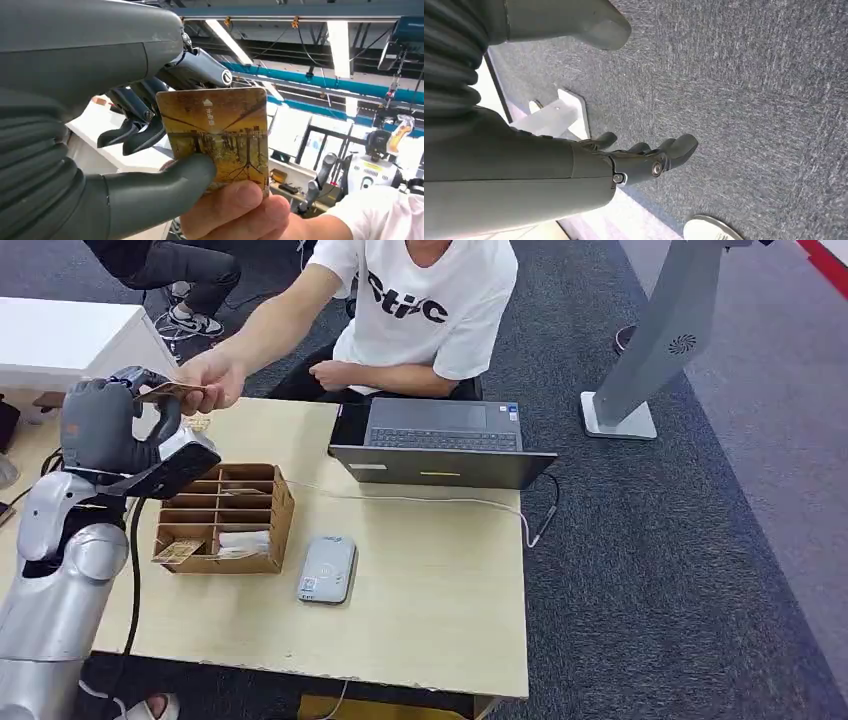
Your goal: Pass the card to the sensor for recognition and then transmit it.
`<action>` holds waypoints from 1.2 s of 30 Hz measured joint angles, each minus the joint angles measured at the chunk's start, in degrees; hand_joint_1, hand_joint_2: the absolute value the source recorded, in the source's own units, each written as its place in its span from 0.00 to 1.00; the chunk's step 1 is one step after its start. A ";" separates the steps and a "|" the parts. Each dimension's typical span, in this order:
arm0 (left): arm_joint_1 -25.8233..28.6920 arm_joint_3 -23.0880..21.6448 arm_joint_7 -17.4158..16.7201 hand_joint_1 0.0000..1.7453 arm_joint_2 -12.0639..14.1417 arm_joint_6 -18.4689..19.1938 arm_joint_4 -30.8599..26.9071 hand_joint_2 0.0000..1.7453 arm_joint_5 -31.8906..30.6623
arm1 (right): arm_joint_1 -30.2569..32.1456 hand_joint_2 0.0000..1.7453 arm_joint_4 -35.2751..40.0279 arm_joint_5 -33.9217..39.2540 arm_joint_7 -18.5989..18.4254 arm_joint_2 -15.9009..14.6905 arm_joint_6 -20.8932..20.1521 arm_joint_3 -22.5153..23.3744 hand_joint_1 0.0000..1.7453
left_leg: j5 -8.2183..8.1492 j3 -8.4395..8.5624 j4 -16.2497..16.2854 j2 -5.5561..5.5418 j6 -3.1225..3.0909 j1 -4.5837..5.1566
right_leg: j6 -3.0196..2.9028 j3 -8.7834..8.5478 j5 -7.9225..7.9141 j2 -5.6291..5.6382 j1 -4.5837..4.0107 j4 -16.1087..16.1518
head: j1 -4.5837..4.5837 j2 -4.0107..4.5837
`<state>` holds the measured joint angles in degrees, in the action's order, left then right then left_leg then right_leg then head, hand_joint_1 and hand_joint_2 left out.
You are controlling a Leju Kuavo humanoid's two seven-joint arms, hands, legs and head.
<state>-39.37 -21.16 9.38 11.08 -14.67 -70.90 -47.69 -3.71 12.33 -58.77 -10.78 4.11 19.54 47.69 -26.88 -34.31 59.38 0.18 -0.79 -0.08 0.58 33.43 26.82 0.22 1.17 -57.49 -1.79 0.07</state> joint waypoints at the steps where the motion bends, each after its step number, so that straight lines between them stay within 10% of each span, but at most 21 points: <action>1: 0.02 0.00 0.00 1.00 0.00 -0.02 0.00 1.00 0.00 | 0.00 1.00 0.00 0.00 0.00 0.00 0.00 0.00 0.00 | 0.00 0.00 0.00 0.00 0.00 0.00 | 0.00 0.00 0.00 0.00 0.00 0.00 | 0.00 0.00; 2: 0.04 0.00 0.00 1.00 0.00 0.00 0.00 1.00 0.00 | 0.00 1.00 0.00 0.00 0.00 0.00 0.00 0.00 0.00 | 0.00 0.00 0.00 0.00 0.00 0.00 | 0.00 0.00 0.00 0.00 0.00 0.00 | 0.00 0.00; 3: 0.04 0.00 0.00 0.18 0.00 -0.02 0.00 1.00 0.00 | 0.00 1.00 0.00 0.00 0.00 0.00 0.00 0.02 0.00 | 0.00 0.00 0.00 0.00 0.00 0.00 | 0.00 0.00 0.00 0.00 0.00 0.00 | 0.00 0.00; 4: 0.04 0.00 0.00 0.00 0.00 0.00 0.00 1.00 0.00 | 0.00 1.00 0.00 0.00 0.00 0.00 0.00 0.02 0.00 | 0.00 0.00 0.00 0.00 0.00 0.00 | 0.00 0.00 0.00 0.00 0.00 0.00 | 0.00 0.00; 17: 5.18 0.00 1.64 0.00 -1.75 -1.92 -5.95 1.00 -0.28 | -0.01 1.00 0.00 0.53 -0.06 0.18 0.00 0.70 0.00 | 0.00 0.01 0.00 0.00 0.00 0.00 | 0.00 -0.01 0.00 -0.01 0.00 0.00 | 0.00 0.00; 36: 13.18 -1.92 2.67 0.00 -2.16 7.63 -8.74 1.00 1.66 | -0.34 1.00 0.02 4.13 1.92 0.55 0.02 6.01 0.00 | 0.00 0.02 0.00 0.05 -0.02 0.01 | 0.01 0.02 -0.01 0.02 0.02 0.01 | 0.04 0.00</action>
<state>-26.19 -23.08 12.04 8.92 -7.03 -79.65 -46.03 -4.05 12.35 -54.64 -8.85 4.66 19.56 53.70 -26.88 -34.29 59.38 0.22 -0.81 -0.07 0.59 33.45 26.82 0.24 1.19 -57.48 -1.75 0.07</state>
